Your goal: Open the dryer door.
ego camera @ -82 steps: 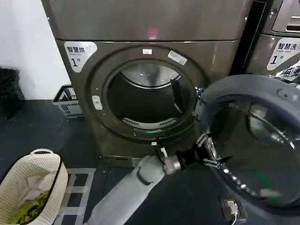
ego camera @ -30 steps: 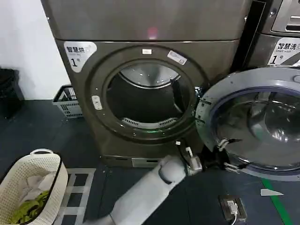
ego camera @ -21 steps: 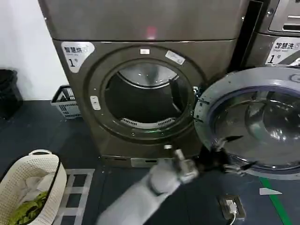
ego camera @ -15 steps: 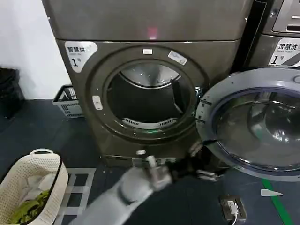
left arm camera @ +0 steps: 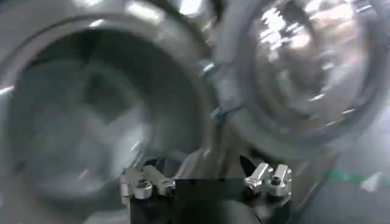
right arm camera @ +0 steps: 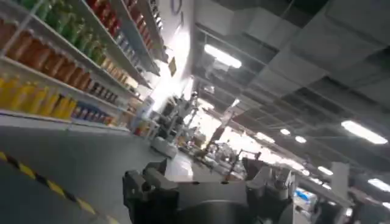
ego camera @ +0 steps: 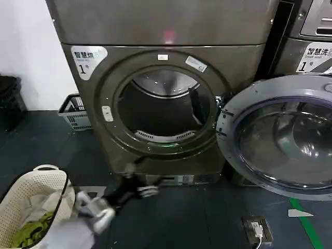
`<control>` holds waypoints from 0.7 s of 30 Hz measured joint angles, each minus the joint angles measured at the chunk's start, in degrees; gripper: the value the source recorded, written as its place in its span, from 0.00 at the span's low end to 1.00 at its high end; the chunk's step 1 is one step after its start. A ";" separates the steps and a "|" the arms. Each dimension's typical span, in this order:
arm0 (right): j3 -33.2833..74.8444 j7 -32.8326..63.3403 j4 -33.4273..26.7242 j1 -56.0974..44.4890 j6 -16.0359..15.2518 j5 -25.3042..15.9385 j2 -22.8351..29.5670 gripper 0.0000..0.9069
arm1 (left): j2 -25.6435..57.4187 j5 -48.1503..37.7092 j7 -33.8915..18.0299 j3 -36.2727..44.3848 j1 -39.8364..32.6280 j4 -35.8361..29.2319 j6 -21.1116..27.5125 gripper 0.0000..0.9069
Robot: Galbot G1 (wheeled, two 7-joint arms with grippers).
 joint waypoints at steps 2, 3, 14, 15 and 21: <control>-0.39 -0.67 -0.03 0.12 0.44 0.58 -0.06 1.00 | -0.55 -3.54 -3.82 -4.83 3.83 -2.29 3.71 1.00; -0.68 -0.90 -0.16 0.21 0.54 0.74 -0.23 1.00 | -0.77 -5.22 -5.73 -6.95 5.02 -3.22 5.49 1.00; -3.40 -2.88 -1.33 0.83 2.93 1.59 -1.11 1.00 | -0.37 -37.79 -34.80 -18.62 4.52 -6.68 22.12 1.00; -3.65 -3.00 -1.28 0.92 2.94 1.58 -1.12 1.00 | -0.05 -41.18 -37.46 -19.33 4.39 -6.35 22.12 1.00; -4.48 -3.39 -1.23 0.92 4.47 1.80 -1.54 1.00 | 3.87 -63.83 -53.48 -24.43 3.65 -3.53 22.11 1.00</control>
